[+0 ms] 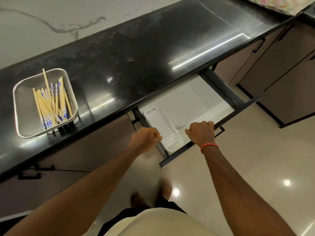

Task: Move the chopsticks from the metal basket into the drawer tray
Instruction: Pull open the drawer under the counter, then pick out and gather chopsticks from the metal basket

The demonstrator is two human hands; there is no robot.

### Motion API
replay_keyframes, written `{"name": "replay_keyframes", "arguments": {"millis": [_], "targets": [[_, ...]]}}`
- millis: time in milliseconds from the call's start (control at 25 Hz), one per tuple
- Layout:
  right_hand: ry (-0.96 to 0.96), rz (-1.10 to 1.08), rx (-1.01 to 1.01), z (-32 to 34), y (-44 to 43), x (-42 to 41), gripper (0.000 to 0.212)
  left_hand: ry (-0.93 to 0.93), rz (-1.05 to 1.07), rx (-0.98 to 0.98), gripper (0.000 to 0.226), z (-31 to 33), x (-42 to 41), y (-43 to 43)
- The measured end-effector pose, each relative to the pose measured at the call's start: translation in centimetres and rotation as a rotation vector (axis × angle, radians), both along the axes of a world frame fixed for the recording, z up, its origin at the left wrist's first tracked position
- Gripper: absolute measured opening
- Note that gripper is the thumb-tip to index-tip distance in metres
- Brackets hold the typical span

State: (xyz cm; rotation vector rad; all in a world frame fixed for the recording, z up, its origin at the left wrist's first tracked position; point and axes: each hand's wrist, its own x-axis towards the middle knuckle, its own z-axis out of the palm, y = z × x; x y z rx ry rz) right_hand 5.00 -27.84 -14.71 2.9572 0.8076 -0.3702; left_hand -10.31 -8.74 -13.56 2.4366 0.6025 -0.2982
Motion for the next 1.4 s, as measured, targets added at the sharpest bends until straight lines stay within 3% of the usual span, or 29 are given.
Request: {"name": "replay_keyframes", "arguments": {"millis": [360, 800, 1080, 1400], "targets": [[0.073, 0.171, 0.313, 2.3, 7.5, -3.2, 0.03, -0.208, 0.12, 0.032, 0.039, 1.3, -1.6, 1.3], [0.077, 0.342, 0.57, 5.9, 13.4, -6.6, 0.023, -0.314, 0.322, 0.085, 0.05, 4.1, -5.8, 5.5], [0.059, 0.435, 0.571, 9.0, 17.3, -10.7, 0.022, -0.417, 0.435, 0.084, 0.054, 7.1, -10.4, 8.2], [0.081, 0.516, 0.591, 10.8, 22.1, -16.6, 0.027, -0.397, 0.48, 0.116, 0.062, 8.9, -16.2, 10.9]]}}
